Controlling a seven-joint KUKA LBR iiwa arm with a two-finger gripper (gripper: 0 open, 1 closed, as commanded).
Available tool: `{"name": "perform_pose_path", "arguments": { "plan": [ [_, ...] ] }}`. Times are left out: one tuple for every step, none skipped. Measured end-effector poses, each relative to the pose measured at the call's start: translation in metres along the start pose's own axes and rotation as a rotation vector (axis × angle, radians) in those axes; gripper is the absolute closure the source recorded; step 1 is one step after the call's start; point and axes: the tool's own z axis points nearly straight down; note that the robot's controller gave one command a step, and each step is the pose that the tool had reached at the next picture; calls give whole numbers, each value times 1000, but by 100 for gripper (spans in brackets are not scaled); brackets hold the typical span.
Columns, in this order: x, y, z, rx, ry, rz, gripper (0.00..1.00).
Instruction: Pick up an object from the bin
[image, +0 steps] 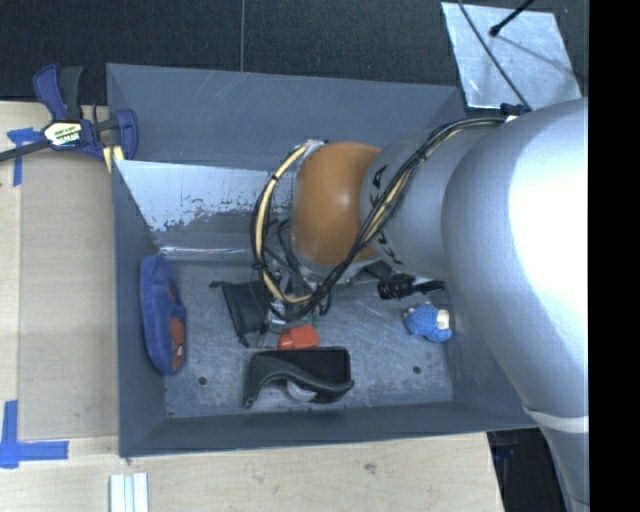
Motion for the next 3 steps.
{"name": "perform_pose_path", "arguments": {
  "plan": [
    [-1,0,-1,-1,-2,-1,0],
    [-2,0,-2,-2,-4,0,100],
    [-5,0,-87,-4,-9,-1,100]
  ]
}}
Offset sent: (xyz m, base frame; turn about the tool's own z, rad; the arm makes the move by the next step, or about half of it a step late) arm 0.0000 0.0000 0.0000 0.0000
